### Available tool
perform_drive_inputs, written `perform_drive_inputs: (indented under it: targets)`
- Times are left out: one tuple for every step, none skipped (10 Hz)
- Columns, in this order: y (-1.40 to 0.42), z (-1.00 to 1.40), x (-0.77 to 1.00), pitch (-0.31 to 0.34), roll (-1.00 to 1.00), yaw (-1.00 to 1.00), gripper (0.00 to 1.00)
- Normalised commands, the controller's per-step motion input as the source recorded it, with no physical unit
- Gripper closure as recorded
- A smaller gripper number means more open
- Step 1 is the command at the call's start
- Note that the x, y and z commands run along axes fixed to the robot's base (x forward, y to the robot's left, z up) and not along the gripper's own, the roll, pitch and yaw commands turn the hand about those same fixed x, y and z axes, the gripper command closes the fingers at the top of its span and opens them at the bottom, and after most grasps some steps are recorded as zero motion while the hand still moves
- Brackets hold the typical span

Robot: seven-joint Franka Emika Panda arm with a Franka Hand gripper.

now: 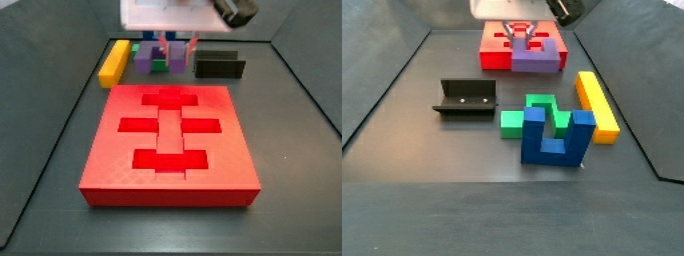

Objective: Pick up the purple object. Move up. Place the purple object on the fixture. Regrasp the purple object. Move to above the board. Insert the purple object.
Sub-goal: Place the purple object on the fixture.

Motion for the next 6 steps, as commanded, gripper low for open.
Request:
perform_drive_inputs:
  targets:
    - [0.20, 0.67, 0.53, -0.009, -0.93, -0.23, 1.00]
    - [0.18, 0.60, 0.47, -0.011, -0.97, -0.15, 1.00]
    - [0.22, 0.56, 0.50, 0.000, -1.00, -0.14, 1.00]
    - [0.15, 0.58, 0.57, 0.000, -0.96, -0.14, 1.00]
    - [0.15, 0.53, 0.60, 0.000, -0.97, -0.10, 1.00]
    - [0.13, 0.42, 0.60, 0.000, -1.00, -0.06, 1.00]
